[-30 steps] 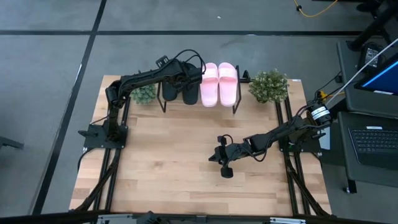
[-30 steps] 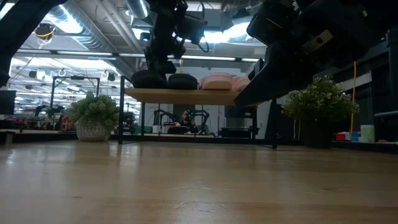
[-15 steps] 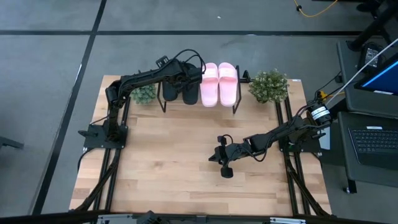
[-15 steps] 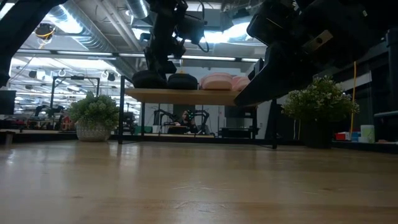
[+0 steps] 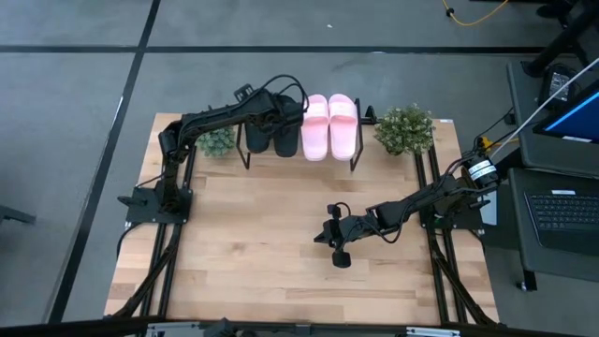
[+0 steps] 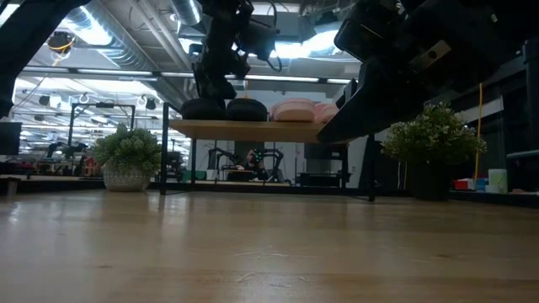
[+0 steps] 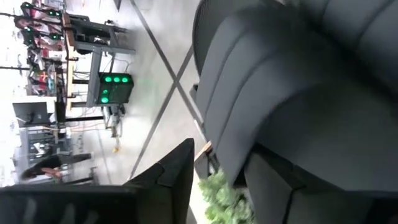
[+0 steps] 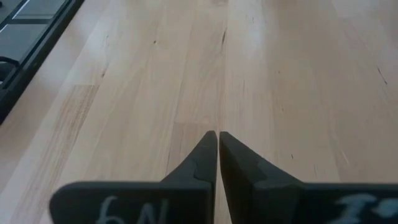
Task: Pick and place slides into the shelf
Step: Put the black slipper on the shelf
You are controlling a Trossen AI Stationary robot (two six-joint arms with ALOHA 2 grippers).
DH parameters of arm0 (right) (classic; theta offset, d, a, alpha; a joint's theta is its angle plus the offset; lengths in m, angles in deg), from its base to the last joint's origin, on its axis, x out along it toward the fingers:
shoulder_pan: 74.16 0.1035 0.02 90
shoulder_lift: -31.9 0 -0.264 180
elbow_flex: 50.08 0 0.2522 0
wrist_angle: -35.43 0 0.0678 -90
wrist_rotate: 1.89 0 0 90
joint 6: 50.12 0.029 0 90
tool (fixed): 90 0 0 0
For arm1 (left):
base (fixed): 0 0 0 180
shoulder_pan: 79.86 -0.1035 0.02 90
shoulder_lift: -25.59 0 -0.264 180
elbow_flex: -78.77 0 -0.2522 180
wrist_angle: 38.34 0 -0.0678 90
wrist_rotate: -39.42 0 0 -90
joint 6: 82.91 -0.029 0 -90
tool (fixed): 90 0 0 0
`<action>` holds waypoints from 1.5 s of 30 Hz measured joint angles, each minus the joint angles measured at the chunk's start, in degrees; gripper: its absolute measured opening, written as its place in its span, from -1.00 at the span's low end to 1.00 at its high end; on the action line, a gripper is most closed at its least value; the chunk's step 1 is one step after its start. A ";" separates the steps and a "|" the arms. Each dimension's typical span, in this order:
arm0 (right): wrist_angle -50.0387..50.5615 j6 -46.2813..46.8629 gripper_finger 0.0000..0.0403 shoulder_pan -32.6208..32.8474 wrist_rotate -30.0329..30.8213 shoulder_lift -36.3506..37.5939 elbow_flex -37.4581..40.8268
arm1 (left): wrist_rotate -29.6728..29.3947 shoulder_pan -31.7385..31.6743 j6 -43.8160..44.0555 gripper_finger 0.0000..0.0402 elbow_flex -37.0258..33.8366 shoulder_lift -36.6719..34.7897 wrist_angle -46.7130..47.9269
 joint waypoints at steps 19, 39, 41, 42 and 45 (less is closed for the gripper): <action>-0.01 0.02 -0.90 0.02 0.00 0.00 0.00 | -2.75 1.30 -9.61 -0.31 0.00 -0.02 1.25; 0.05 -0.07 -0.90 0.00 -0.02 0.00 -0.01 | -1.43 6.45 -23.66 -0.32 -0.02 -1.09 1.31; 0.33 -0.04 -0.90 0.00 -0.01 0.00 -0.02 | -1.05 7.05 -23.96 -0.32 -0.02 -1.24 1.26; 0.37 -0.07 -0.90 0.00 -0.02 0.00 -0.02 | -0.59 7.32 -24.01 -0.32 -0.08 -1.50 1.17; 0.37 -0.04 -0.90 0.00 -0.02 0.00 -0.02 | -0.75 8.33 -24.09 -0.32 -0.04 -2.89 1.29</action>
